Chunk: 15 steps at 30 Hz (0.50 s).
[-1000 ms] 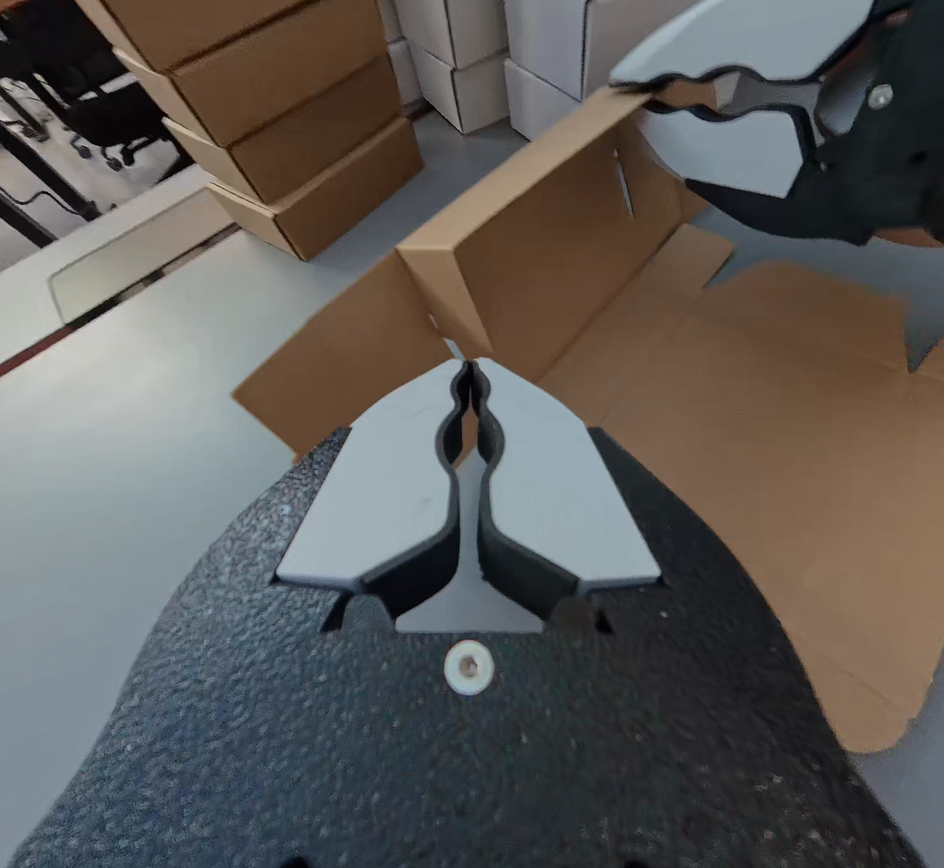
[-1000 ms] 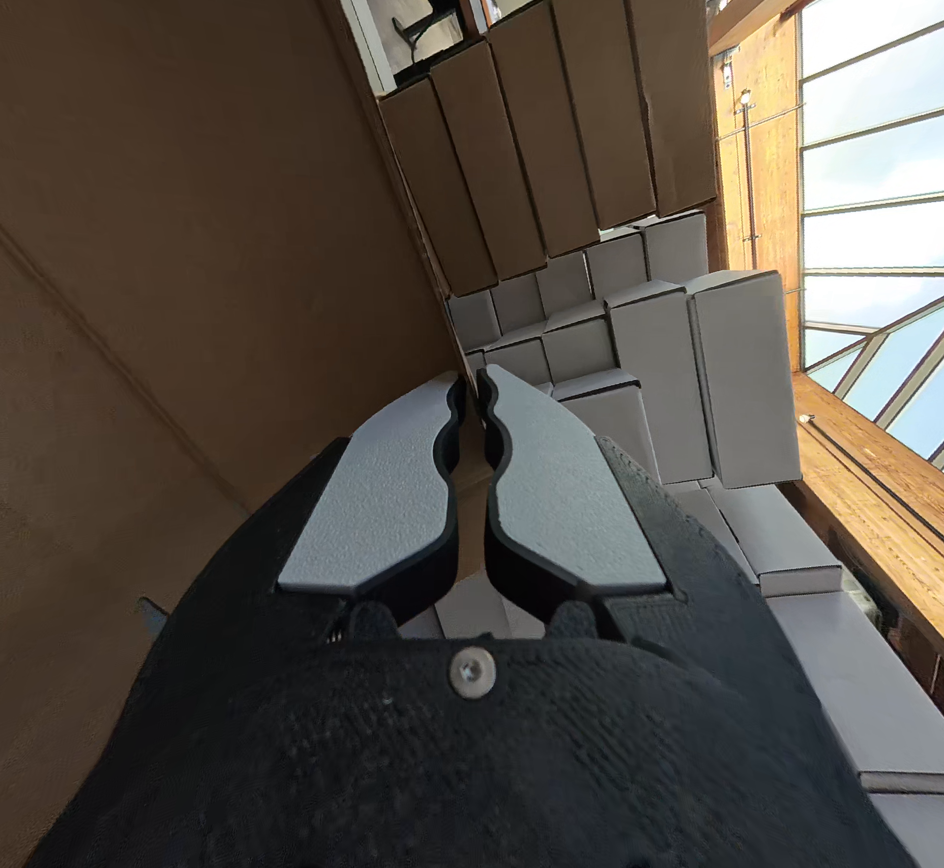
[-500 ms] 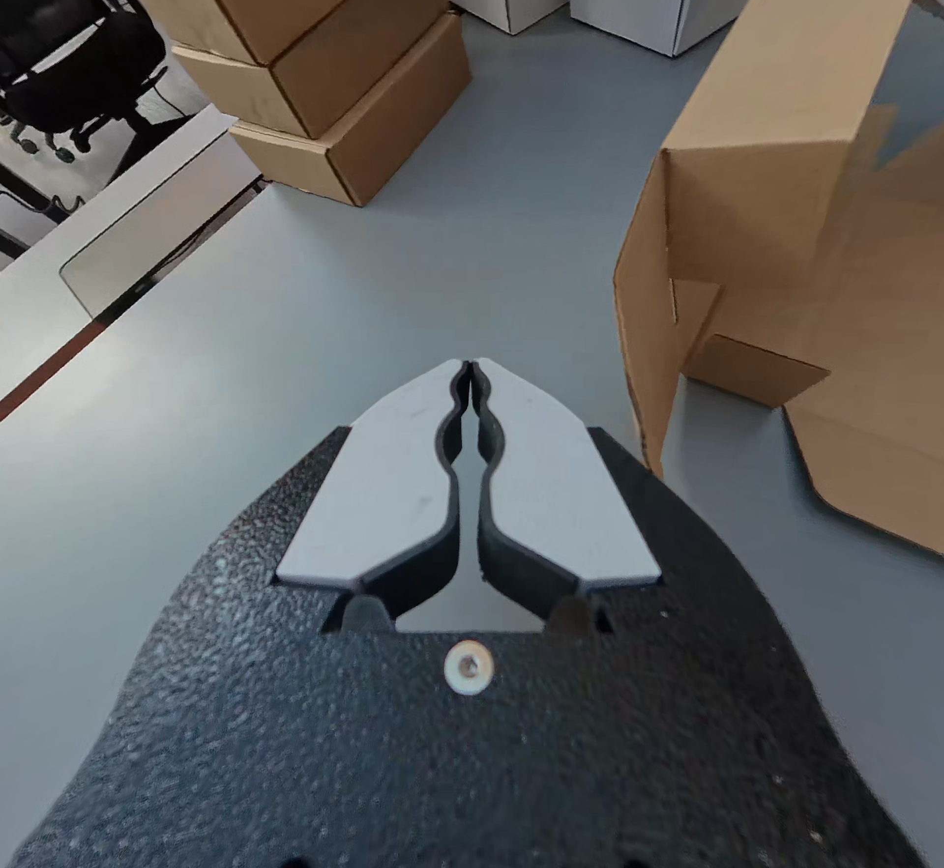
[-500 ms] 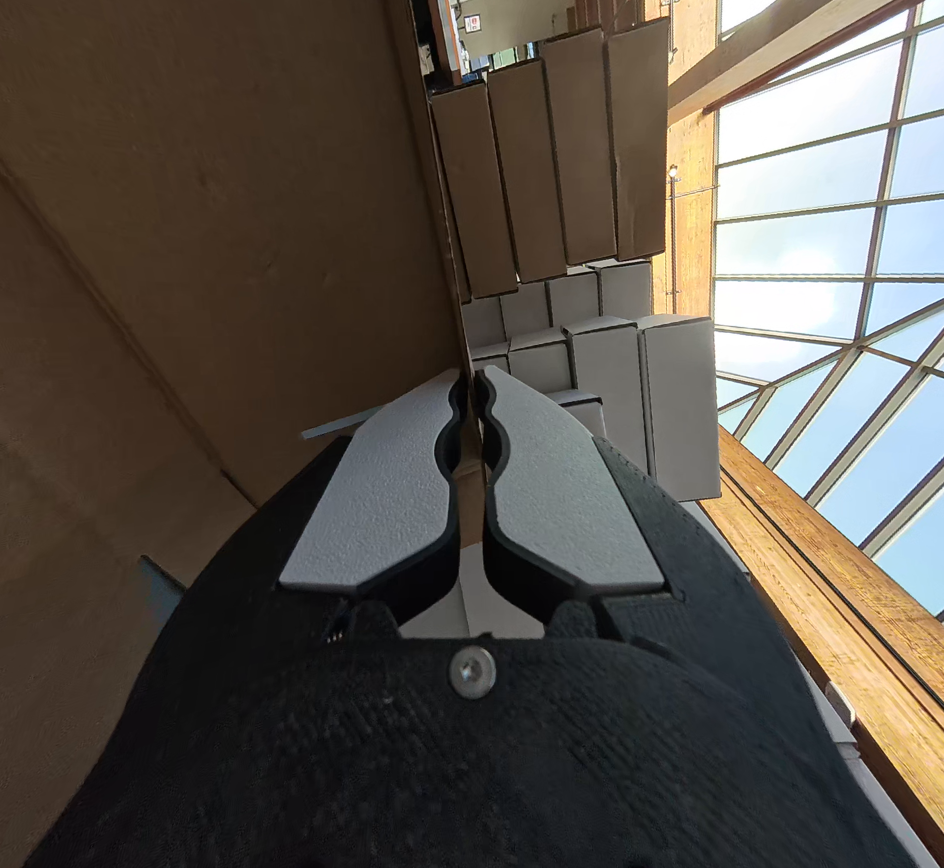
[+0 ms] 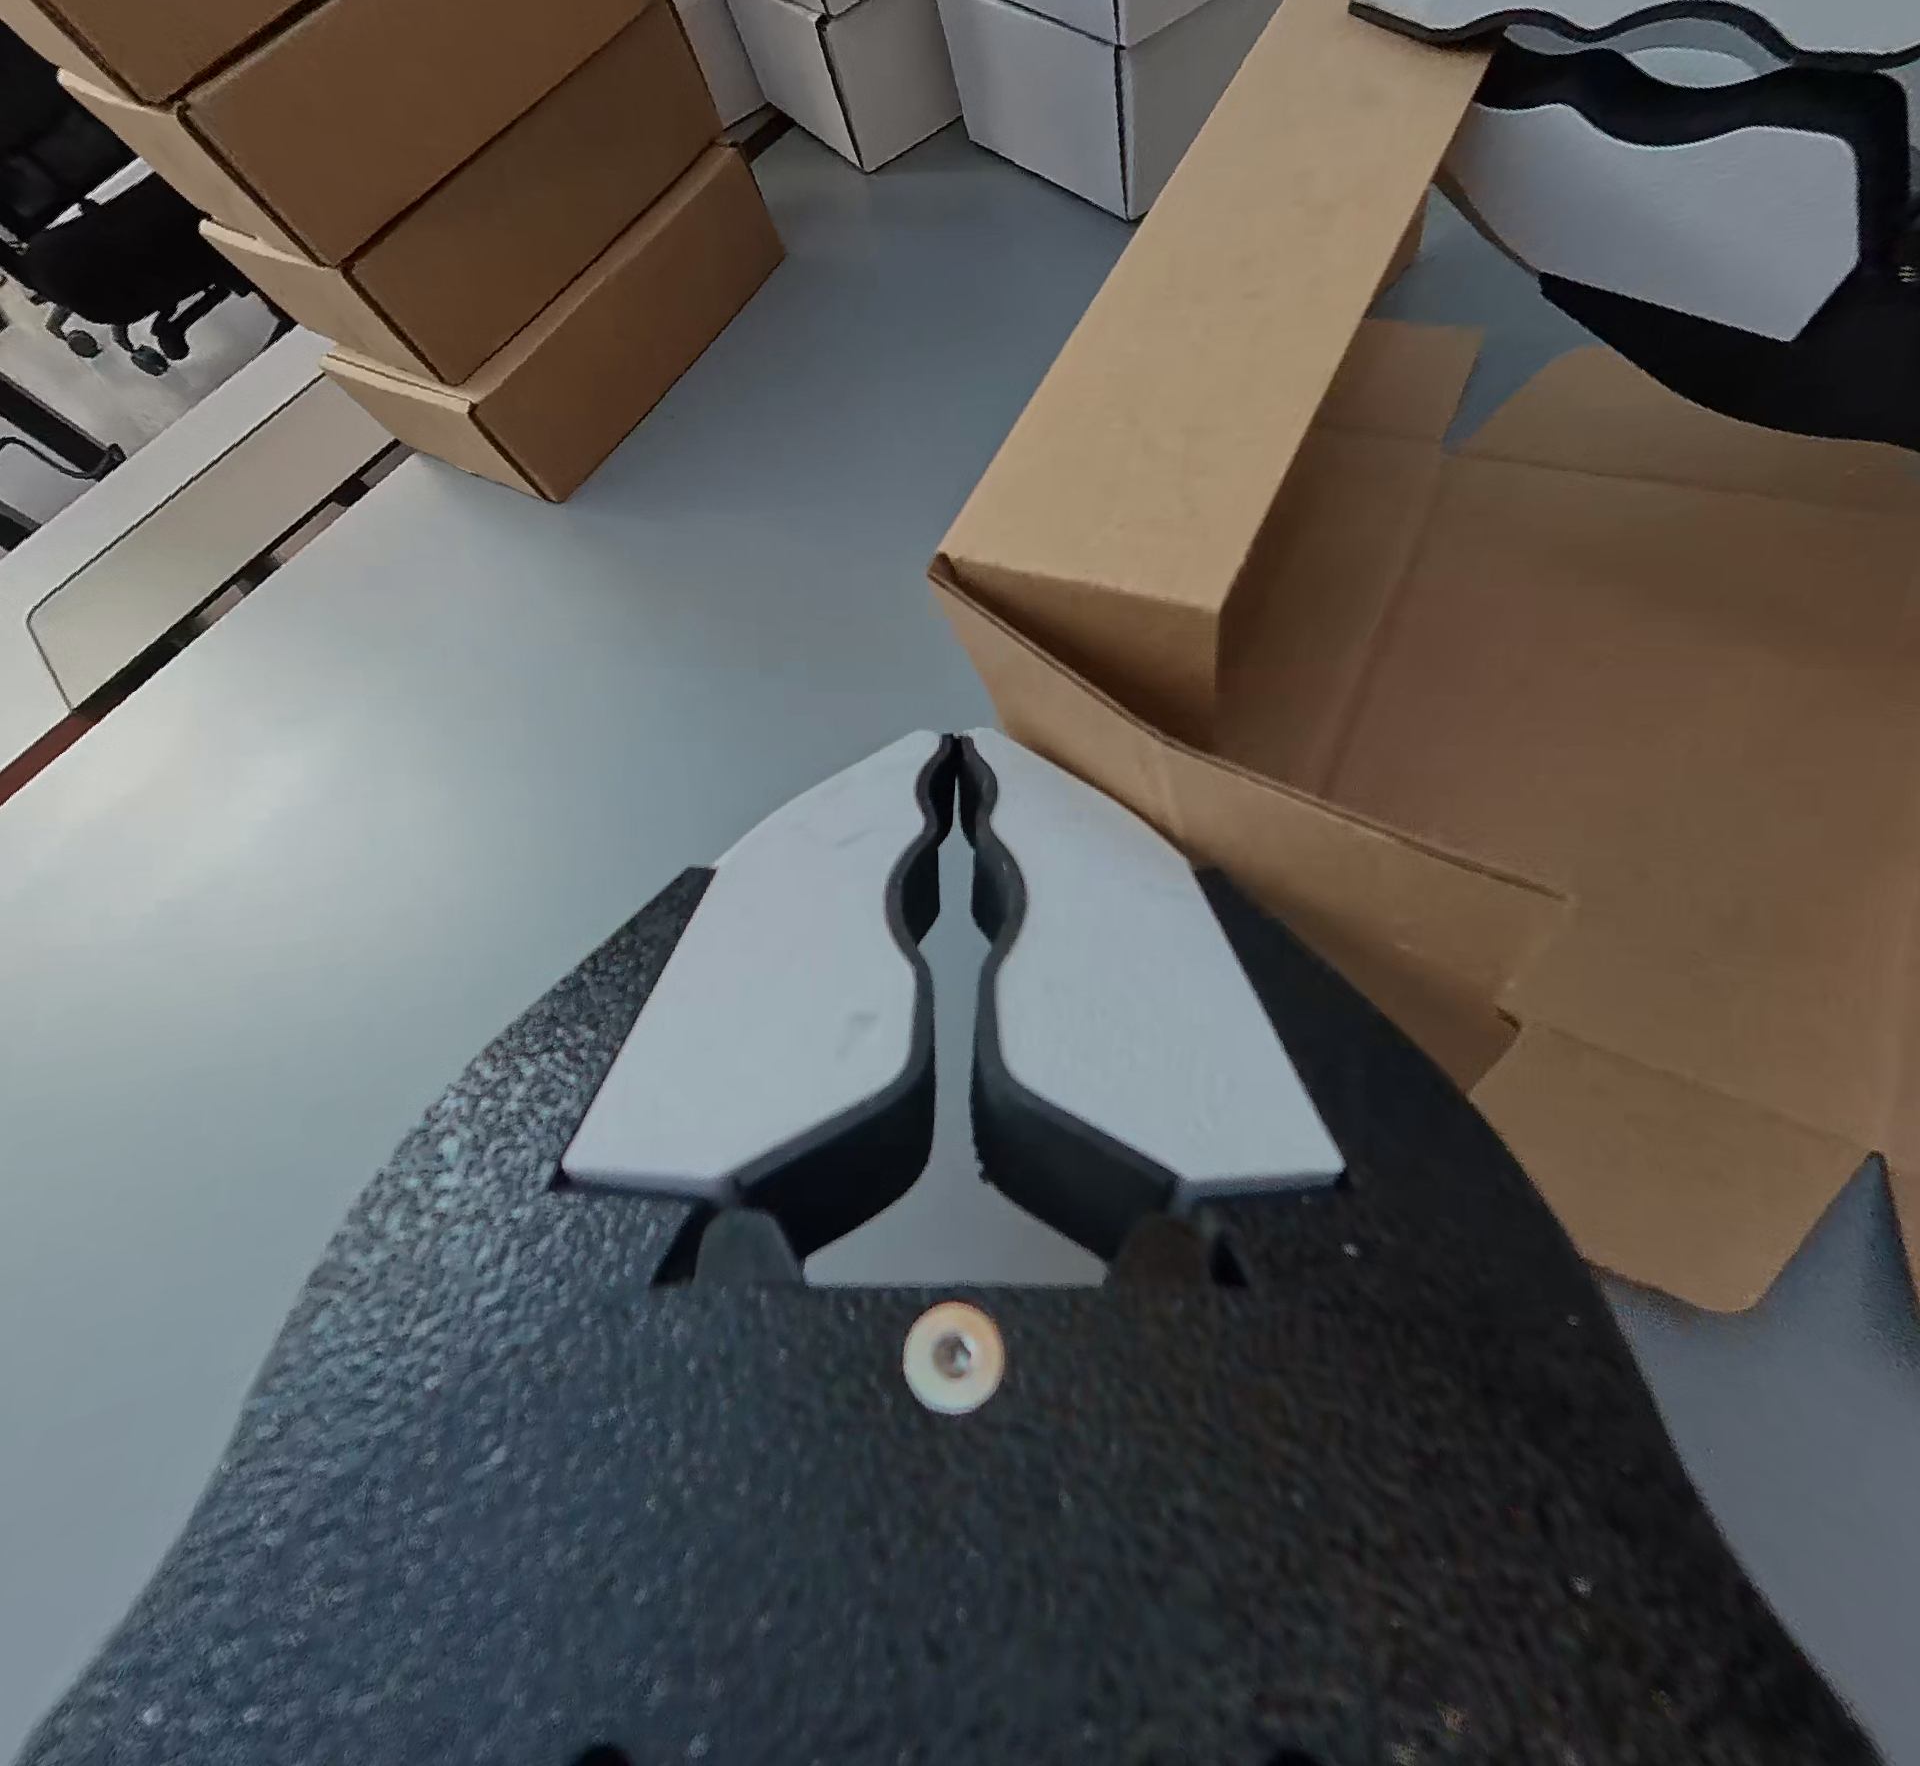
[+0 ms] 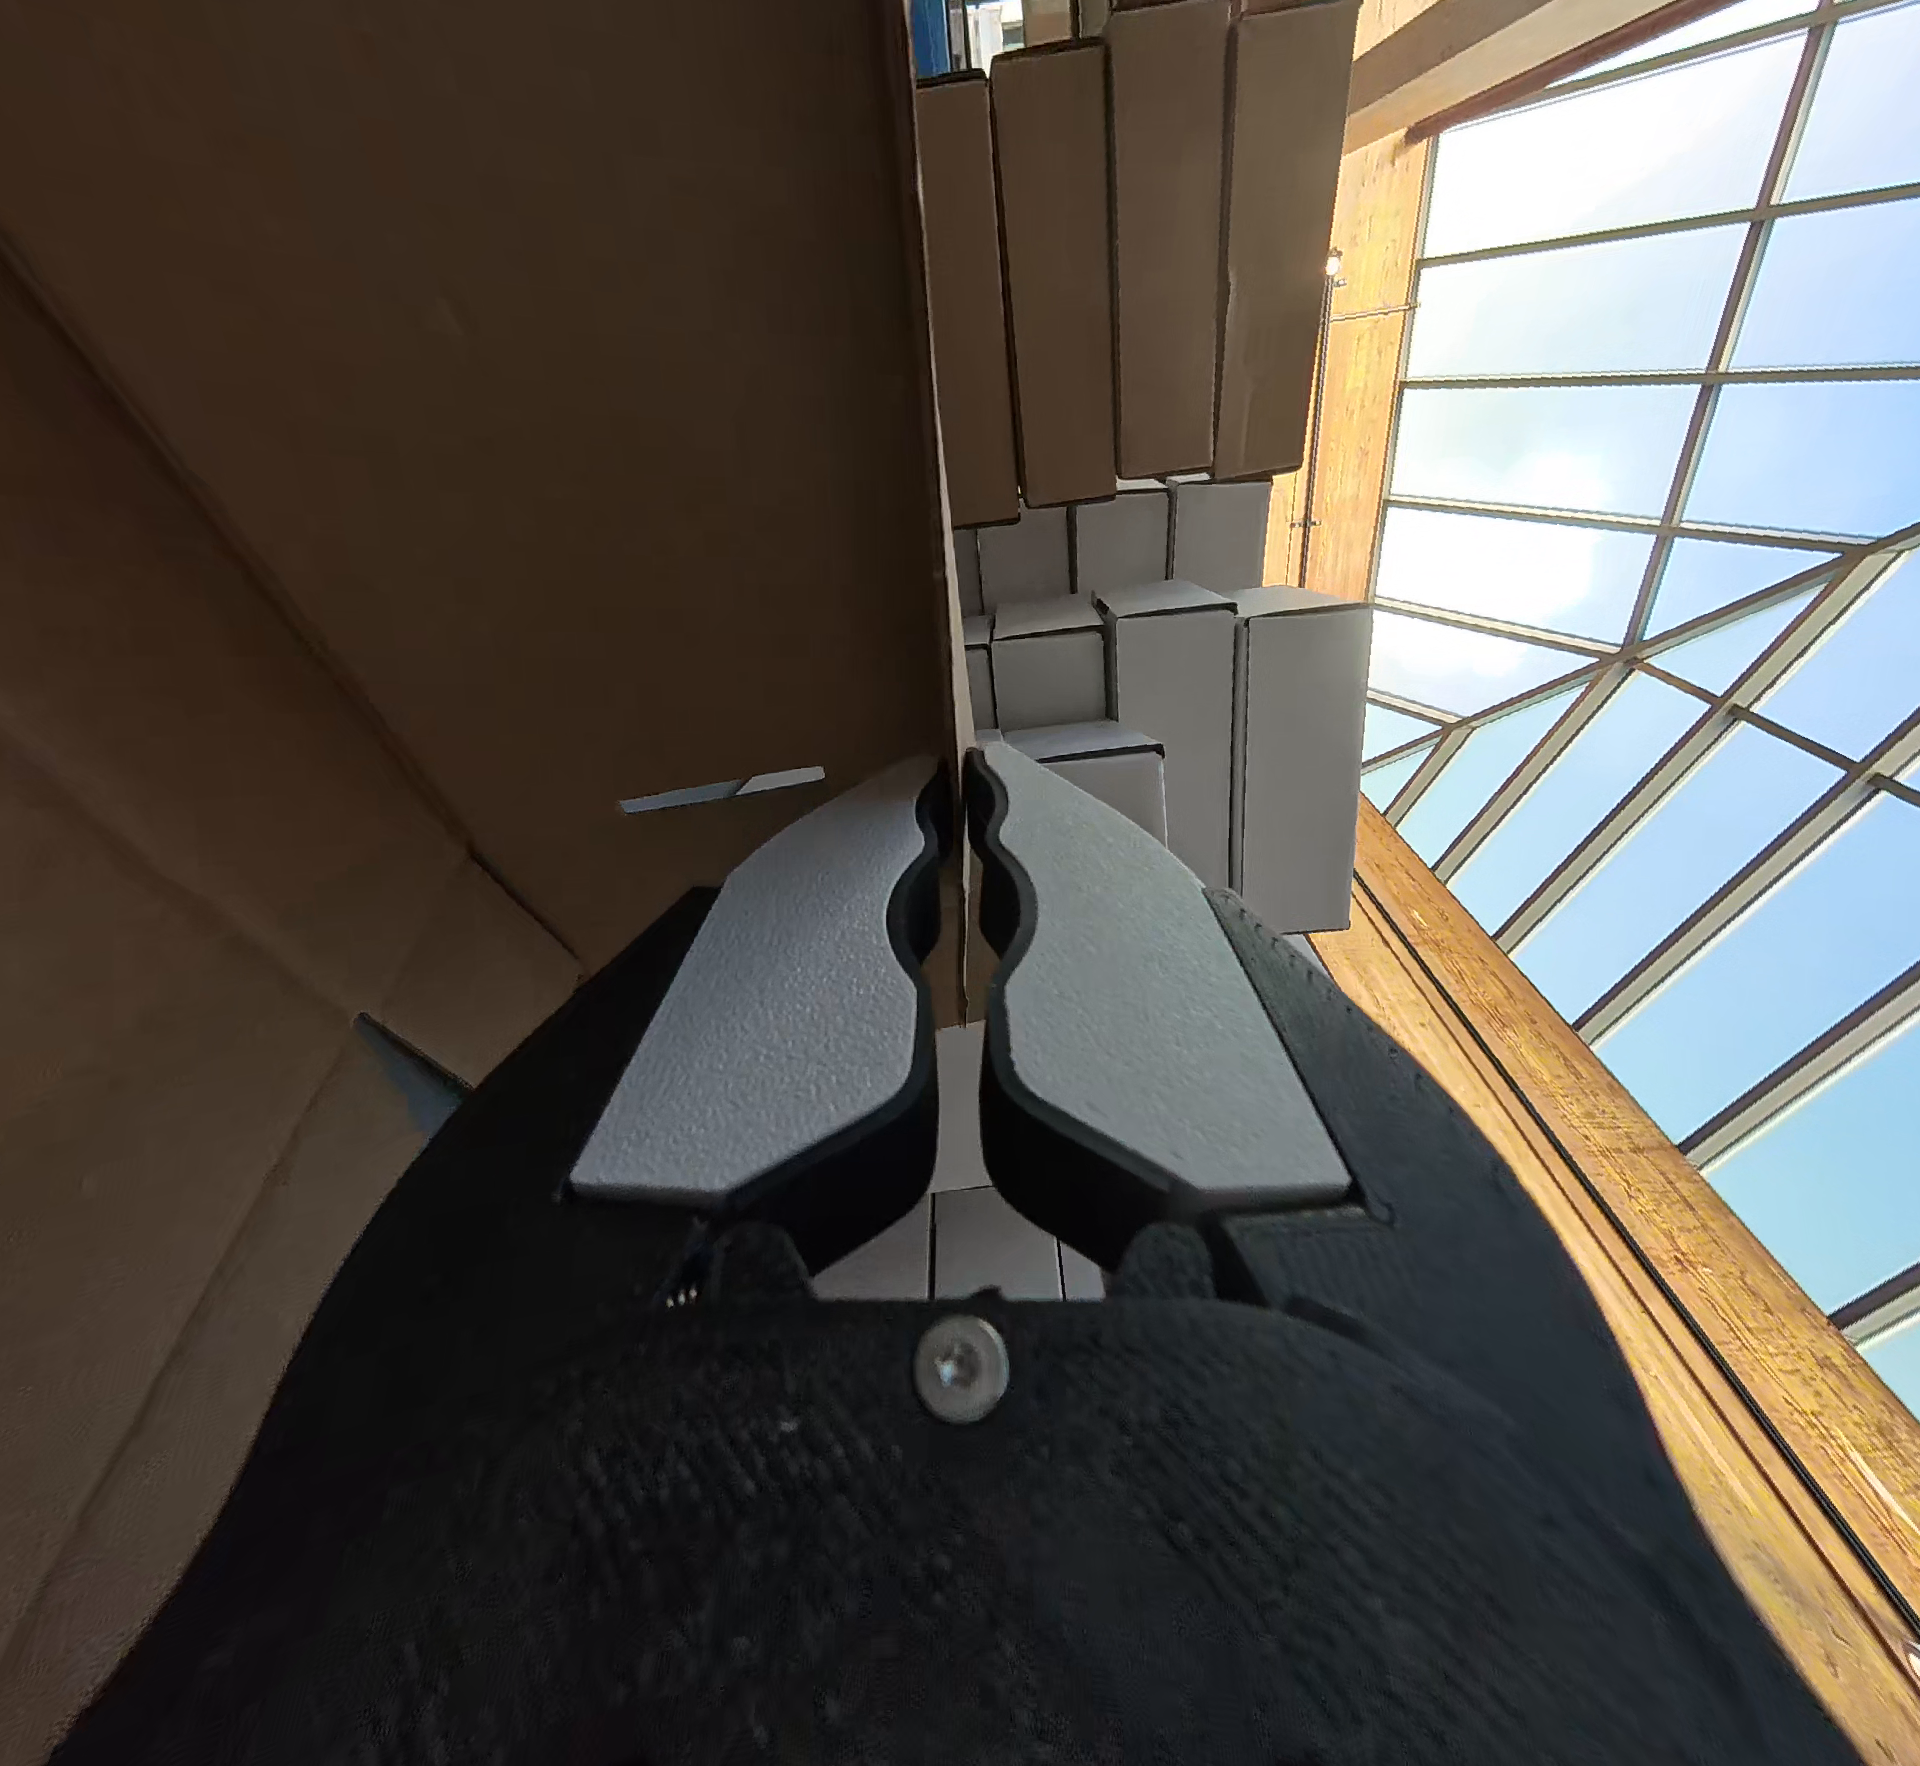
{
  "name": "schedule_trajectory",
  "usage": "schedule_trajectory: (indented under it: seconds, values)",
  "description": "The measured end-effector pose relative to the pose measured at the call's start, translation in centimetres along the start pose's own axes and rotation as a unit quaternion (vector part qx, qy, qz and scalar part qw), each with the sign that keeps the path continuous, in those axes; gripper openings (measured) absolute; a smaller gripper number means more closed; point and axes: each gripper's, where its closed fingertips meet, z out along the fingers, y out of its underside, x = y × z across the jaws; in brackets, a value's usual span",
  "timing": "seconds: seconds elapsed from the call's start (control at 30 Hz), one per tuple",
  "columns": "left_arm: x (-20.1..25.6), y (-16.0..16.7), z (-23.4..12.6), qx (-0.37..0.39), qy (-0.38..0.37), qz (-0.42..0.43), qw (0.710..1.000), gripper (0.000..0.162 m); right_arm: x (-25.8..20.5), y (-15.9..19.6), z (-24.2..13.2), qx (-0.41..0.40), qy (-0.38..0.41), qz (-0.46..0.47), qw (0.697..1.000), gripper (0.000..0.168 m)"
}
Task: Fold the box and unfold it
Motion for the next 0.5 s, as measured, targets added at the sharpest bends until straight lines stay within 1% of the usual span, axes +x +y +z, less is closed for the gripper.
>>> schedule_trajectory:
  seconds: [0.07, 0.17, 0.2, 0.27, 0.4, 0.47, 0.5]
  values:
    - [0.5, 0.0, -0.6, 0.017, 0.033, 0.004, 0.999, 0.002, 0.0, 0.0, -0.2, 0.011, -0.006, -0.008, 1.000, 0.002]
    - [1.4, 0.4, -1.9, 0.025, 0.107, -0.007, 0.994, 0.017, 0.0, 0.1, -0.4, 0.018, -0.009, -0.020, 1.000, 0.002]
    - [1.6, 0.5, -2.3, 0.028, 0.129, -0.009, 0.991, 0.019, 0.0, 0.1, -0.5, 0.019, -0.007, -0.028, 0.999, 0.002]
    - [2.2, 0.5, -3.0, 0.038, 0.165, -0.004, 0.986, 0.019, 0.0, 0.1, -0.4, 0.019, -0.004, -0.039, 0.999, 0.002]
    - [3.3, 0.8, -3.7, 0.047, 0.219, 0.002, 0.975, 0.018, 0.0, 0.1, -0.5, 0.025, -0.018, -0.019, 0.999, 0.002]
    - [3.7, 0.7, -3.7, 0.054, 0.238, -0.002, 0.970, 0.021, 0.0, 0.0, -0.5, 0.039, -0.035, -0.008, 0.999, 0.002]
    - [3.8, 0.6, -3.6, 0.057, 0.238, -0.005, 0.970, 0.027, 0.0, 0.0, -0.5, 0.046, -0.043, -0.007, 0.998, 0.002]
